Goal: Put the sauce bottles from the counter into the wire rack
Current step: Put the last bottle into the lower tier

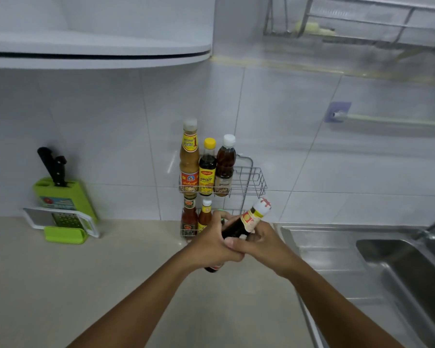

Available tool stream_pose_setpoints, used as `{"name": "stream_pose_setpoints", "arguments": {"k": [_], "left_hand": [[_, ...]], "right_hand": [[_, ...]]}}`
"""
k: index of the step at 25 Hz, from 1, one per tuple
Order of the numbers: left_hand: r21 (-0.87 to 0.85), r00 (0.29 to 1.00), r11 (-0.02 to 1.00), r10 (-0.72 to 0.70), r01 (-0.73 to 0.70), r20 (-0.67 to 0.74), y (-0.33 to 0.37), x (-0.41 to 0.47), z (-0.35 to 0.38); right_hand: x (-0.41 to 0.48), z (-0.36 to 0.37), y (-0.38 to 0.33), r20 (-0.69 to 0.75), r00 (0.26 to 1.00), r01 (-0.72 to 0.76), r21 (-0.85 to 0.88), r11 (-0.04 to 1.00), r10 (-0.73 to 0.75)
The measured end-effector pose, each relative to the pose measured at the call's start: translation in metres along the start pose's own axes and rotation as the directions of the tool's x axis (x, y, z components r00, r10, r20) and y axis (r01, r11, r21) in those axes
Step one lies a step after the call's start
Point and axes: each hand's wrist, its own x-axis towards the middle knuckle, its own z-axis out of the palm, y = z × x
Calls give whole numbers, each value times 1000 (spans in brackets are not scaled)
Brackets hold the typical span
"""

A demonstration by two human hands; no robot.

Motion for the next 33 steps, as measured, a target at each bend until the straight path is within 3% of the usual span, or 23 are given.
{"name": "stream_pose_setpoints", "arguments": {"k": [2,6,9,12,17,21,25,33], "left_hand": [[49,999,999,0,-2,54,-12,12,-8],[52,983,990,-124,133,-137,-61,32,-27],[-86,899,948,-317,306,-300,-101,37,-40],[-206,812,911,-411,356,-414,-125,46,-48],[-229,805,894,-448,386,-389,-135,74,-56],[-169,823,909,-417,381,-385,-132,89,-55],[-131,818,917,-397,378,-417,-137,93,-56],[-151,821,927,-374,343,-431,-143,91,-55]], "right_hand": [[9,-16,11,-96,995,8,-50,999,-13],[30,-47,30,-382,923,-59,-29,998,43],[49,-63,47,-476,877,-117,-75,990,67],[69,-66,66,-525,848,-170,-142,975,72],[95,-59,94,-491,868,-239,-288,927,71],[114,-56,112,-466,877,-284,-298,911,121],[133,-55,124,-377,912,-321,-414,852,161],[160,-55,137,-239,950,-304,-577,758,199]]}}
